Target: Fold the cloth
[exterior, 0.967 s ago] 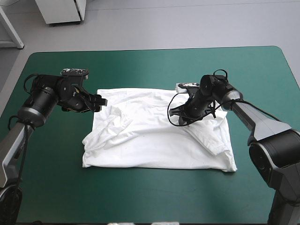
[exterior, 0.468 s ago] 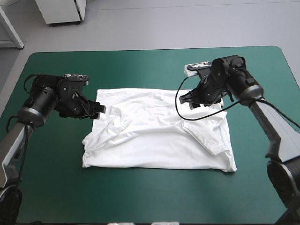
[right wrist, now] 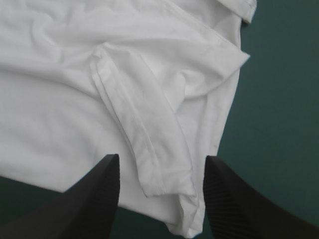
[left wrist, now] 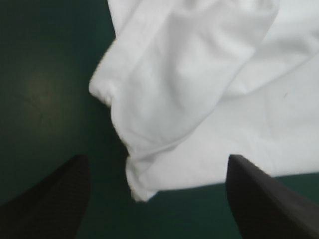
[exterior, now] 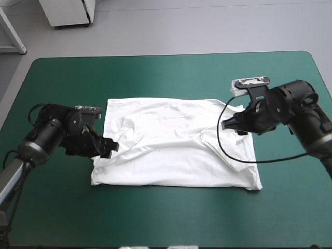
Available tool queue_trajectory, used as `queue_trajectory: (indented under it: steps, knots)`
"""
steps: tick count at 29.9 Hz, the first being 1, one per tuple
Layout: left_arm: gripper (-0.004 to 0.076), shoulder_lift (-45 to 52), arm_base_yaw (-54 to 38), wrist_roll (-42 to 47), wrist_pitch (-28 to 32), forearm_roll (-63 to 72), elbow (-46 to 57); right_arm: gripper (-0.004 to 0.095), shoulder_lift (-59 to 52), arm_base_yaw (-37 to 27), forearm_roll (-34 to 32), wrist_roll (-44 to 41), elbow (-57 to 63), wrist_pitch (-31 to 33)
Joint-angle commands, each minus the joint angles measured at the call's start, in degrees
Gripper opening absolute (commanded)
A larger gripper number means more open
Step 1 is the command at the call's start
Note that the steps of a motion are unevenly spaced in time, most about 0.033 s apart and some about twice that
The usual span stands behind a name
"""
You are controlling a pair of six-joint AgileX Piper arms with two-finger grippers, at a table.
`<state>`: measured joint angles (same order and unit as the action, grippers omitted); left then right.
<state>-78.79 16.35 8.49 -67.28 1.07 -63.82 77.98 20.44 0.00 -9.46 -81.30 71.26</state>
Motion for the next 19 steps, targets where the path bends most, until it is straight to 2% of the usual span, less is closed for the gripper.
queue_trajectory:
  steps: [1,5,9,16,19]
  knots:
    - [0.0545,4.0,0.5,2.6,1.7,-0.2,4.6,0.0495,-6.2,0.0,-1.9,-1.5,4.1,0.3]
    - [0.0545,4.4,0.5,2.6,4.8,-0.2,8.7,0.0484,-9.7,0.0,-2.2,-3.4,8.8,0.3]
    - [0.0542,3.7,0.5,3.2,8.9,-0.4,11.2,0.0433,-11.1,0.0,-2.2,-4.1,10.5,0.3]
    - [0.0394,2.1,0.5,4.6,14.8,-1.5,15.7,0.0364,-11.7,0.0,-3.6,-5.1,10.5,0.2]
    - [0.0372,0.9,0.5,4.6,16.6,-1.1,17.2,0.0364,-11.7,0.0,-3.9,-5.4,10.5,0.2]
